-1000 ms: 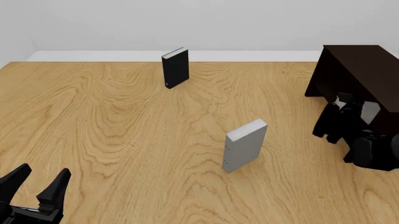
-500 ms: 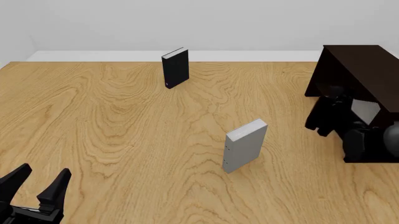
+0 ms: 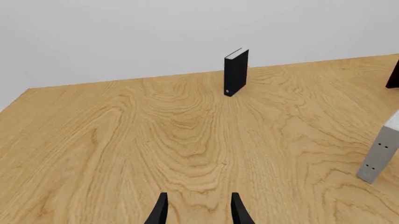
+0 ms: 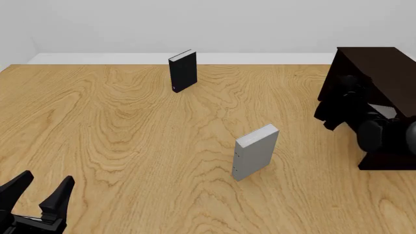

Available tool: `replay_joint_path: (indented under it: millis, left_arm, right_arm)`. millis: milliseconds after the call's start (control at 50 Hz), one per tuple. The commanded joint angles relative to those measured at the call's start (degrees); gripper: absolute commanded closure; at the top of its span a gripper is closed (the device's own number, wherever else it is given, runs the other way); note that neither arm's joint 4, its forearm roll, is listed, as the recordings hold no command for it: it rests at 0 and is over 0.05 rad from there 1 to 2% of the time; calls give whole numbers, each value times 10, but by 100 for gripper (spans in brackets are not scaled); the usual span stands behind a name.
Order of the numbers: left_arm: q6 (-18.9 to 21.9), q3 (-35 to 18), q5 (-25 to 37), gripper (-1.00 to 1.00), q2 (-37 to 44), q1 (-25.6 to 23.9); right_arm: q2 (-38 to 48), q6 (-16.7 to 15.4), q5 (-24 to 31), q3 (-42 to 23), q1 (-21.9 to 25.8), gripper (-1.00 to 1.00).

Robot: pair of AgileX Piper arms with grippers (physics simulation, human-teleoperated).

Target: Pick up the book on the right and place it on the cabinet shelf.

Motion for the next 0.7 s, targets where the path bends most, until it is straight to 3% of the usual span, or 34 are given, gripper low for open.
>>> replay_joint_path:
  millis: [20, 700]
  left_arm:
    - [0, 0, 0, -100, 0, -1]
    - [5, 0, -1, -100, 2, -1]
  right_arm:
    - [-30, 23, 30, -6, 22, -100]
    - [-131, 73, 80, 15, 77, -100]
